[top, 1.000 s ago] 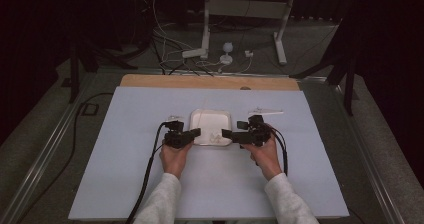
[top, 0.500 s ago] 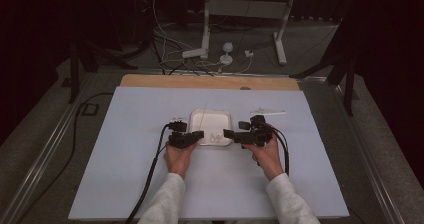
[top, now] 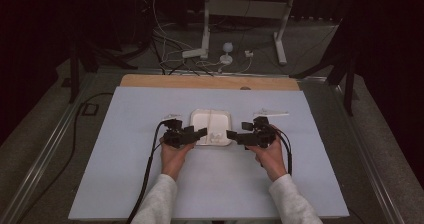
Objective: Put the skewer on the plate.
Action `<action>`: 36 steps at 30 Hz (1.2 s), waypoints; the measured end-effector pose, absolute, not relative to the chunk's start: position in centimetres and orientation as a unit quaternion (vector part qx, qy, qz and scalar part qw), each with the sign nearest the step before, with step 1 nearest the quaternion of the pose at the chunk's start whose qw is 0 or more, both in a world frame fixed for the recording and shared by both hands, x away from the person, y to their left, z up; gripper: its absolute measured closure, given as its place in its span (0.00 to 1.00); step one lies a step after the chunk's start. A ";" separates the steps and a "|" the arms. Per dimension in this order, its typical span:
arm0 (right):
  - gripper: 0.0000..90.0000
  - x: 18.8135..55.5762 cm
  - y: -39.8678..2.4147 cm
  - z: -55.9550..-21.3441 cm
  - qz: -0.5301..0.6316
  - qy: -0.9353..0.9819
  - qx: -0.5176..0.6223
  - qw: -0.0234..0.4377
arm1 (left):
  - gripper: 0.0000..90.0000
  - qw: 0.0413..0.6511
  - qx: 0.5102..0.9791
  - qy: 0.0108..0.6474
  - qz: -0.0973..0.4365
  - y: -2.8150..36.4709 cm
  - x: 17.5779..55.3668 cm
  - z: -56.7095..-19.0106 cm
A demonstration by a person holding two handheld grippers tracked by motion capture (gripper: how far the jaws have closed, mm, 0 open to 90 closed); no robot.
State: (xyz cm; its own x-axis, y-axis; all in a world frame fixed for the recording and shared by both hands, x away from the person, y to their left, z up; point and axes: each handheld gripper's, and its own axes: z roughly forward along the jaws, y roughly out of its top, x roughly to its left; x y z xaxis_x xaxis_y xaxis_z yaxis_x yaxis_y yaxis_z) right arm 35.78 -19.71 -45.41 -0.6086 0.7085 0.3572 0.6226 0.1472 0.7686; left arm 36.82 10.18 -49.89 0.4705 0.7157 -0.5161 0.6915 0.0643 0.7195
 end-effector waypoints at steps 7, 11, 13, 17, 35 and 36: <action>0.16 35.2 -20.8 -45.3 0.486 0.752 0.443 0.050 | 0.17 0.549 0.684 0.478 0.042 12.3 35.2 -47.3; 0.14 34.6 -21.8 -45.1 0.490 0.749 0.444 0.055 | 0.10 0.564 0.684 0.460 0.055 13.6 34.0 -46.1; 0.12 34.2 -22.5 -45.2 0.492 0.748 0.442 0.060 | 0.07 0.564 0.687 0.454 0.064 14.3 33.4 -45.7; 0.09 33.3 -23.9 -45.4 0.484 0.749 0.448 0.071 | 0.02 0.556 0.700 0.441 0.083 15.6 32.4 -45.4; 0.00 29.4 -29.1 -47.4 0.479 0.750 0.441 0.119 | 0.01 0.534 0.694 0.450 0.177 20.9 28.4 -46.6; 0.00 29.2 -29.3 -47.4 0.480 0.748 0.441 0.124 | 0.01 0.532 0.694 0.451 0.180 21.1 28.2 -46.7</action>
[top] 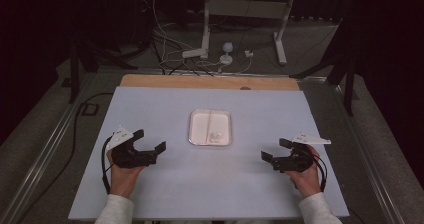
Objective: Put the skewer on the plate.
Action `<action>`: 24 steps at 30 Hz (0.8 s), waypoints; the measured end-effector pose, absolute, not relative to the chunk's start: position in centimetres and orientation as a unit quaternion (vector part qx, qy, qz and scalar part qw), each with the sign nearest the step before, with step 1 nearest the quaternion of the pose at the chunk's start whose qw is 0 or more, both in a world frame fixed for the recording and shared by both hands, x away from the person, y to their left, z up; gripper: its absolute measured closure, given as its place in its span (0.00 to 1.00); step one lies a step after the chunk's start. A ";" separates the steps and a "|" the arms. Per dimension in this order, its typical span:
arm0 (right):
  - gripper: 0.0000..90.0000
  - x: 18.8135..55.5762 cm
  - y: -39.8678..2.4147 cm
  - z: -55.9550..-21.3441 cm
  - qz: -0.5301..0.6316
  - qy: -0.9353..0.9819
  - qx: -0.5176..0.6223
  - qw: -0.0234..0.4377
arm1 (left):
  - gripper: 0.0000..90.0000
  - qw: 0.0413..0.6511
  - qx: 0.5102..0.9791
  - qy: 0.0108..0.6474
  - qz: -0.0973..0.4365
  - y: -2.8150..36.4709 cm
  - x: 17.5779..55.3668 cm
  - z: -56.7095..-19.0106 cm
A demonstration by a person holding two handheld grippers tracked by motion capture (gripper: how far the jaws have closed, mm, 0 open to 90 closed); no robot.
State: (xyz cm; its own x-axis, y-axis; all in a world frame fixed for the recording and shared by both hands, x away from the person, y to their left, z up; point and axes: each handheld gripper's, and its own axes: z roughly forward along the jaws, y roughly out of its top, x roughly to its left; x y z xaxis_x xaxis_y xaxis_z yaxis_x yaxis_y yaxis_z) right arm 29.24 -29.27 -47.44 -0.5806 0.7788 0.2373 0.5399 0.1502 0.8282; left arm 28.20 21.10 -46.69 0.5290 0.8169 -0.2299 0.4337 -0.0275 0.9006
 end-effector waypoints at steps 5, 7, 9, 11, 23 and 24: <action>0.00 28.4 -30.0 -47.2 0.494 0.737 0.437 0.148 | 0.01 0.522 0.693 0.454 0.202 21.9 27.6 -47.1; 0.00 28.1 -30.2 -47.2 0.497 0.736 0.433 0.153 | 0.01 0.522 0.691 0.454 0.210 22.2 27.3 -47.1; 0.00 27.9 -30.6 -47.2 0.499 0.735 0.432 0.155 | 0.01 0.524 0.690 0.451 0.212 22.4 27.0 -47.1; 0.00 27.7 -31.0 -47.2 0.501 0.732 0.435 0.155 | 0.01 0.529 0.687 0.450 0.217 22.6 26.7 -47.1; 0.00 25.6 -33.4 -47.8 0.513 0.713 0.445 0.174 | 0.01 0.551 0.668 0.442 0.233 23.7 25.5 -46.7; 0.00 25.6 -33.4 -47.9 0.513 0.713 0.446 0.174 | 0.01 0.551 0.667 0.442 0.234 23.7 25.4 -46.7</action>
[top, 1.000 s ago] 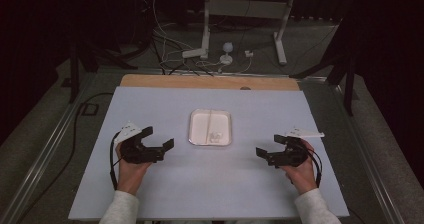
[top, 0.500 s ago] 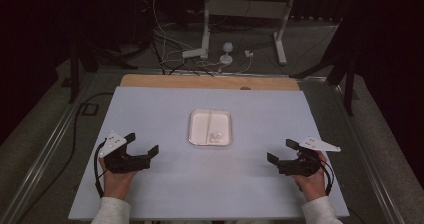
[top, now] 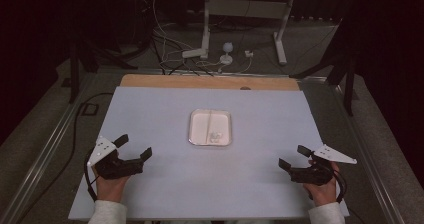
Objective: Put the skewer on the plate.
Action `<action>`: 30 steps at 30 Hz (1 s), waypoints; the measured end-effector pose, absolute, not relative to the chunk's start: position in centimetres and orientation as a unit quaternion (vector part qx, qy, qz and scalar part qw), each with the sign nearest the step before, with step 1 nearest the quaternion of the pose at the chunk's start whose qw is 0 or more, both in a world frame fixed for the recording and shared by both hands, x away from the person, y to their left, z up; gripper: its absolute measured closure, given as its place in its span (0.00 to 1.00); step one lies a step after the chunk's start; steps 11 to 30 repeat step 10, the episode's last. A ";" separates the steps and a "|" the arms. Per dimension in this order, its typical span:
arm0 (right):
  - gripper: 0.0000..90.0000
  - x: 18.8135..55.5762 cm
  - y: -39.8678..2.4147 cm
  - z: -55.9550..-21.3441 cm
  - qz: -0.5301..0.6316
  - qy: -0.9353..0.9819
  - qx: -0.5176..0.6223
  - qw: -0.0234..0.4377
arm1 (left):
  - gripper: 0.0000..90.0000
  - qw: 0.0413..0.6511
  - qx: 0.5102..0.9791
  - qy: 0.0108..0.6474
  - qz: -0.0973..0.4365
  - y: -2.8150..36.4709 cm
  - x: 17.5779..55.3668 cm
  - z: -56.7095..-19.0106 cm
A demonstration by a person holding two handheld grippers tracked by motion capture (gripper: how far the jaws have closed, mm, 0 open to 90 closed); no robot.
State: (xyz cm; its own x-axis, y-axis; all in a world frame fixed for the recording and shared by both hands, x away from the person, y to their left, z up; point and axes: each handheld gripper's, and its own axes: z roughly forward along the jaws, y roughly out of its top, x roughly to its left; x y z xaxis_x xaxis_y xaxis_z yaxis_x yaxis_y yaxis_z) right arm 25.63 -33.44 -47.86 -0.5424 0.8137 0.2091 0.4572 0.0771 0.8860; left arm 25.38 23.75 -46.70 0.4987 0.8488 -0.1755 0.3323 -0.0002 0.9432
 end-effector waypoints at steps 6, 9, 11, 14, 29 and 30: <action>0.00 25.8 -33.3 -47.9 0.514 0.712 0.445 0.175 | 0.01 0.554 0.663 0.445 0.235 24.1 25.2 -46.8; 0.00 26.0 -33.3 -47.9 0.512 0.712 0.447 0.176 | 0.01 0.553 0.663 0.447 0.235 24.2 25.2 -47.0; 0.00 26.0 -33.3 -48.0 0.510 0.712 0.449 0.178 | 0.01 0.550 0.664 0.448 0.234 24.2 25.2 -47.0; 0.00 26.0 -33.3 -48.0 0.510 0.712 0.449 0.178 | 0.01 0.550 0.664 0.448 0.234 24.2 25.2 -47.0; 0.00 26.0 -33.3 -48.0 0.510 0.712 0.449 0.178 | 0.01 0.550 0.664 0.448 0.234 24.2 25.2 -47.0; 0.00 26.0 -33.3 -48.0 0.510 0.712 0.449 0.178 | 0.01 0.550 0.664 0.448 0.234 24.2 25.2 -47.0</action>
